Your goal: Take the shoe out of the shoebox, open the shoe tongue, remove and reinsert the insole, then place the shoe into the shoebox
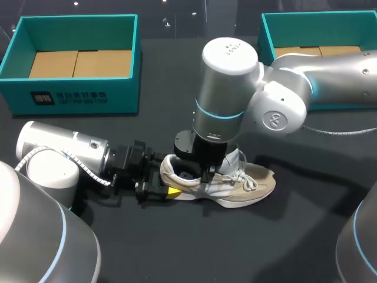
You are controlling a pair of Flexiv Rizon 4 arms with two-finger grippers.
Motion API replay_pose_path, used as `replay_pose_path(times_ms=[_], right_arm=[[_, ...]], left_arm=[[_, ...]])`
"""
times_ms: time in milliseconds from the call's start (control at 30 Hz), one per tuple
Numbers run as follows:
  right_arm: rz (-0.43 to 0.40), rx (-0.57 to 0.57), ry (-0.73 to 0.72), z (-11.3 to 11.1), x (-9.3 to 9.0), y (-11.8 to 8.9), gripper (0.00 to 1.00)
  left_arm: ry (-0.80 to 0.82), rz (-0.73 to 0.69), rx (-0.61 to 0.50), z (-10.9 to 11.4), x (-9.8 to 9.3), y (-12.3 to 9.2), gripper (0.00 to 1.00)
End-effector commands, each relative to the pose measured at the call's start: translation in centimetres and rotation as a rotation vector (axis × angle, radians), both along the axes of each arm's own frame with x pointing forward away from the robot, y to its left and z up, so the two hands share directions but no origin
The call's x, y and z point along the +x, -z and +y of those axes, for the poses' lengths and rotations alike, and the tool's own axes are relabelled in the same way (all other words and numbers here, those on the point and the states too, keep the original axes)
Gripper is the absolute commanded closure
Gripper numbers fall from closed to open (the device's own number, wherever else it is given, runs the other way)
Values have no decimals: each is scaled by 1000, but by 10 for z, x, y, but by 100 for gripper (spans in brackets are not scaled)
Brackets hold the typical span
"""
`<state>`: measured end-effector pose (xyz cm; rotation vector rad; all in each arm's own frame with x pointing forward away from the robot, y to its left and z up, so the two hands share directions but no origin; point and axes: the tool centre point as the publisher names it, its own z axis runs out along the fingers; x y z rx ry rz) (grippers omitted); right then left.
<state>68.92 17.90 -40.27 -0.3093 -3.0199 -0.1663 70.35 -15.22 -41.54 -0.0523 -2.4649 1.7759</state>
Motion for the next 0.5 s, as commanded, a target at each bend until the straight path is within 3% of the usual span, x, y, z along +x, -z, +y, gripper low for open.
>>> replay_pose_path(times_ms=[33, 200, 500], right_arm=[[-5, 59, -9, -23, -8, -1, 100], [-8, 123, -36, -36, -1, -11, 100], [3, 198, -109, -40, 9, -18, 100]], left_arm=[[-3, 1, 1, 3, 0, 2, 100], [-3, 1, 1, 3, 0, 2, 100], [-3, 1, 1, 3, 0, 2, 100]])
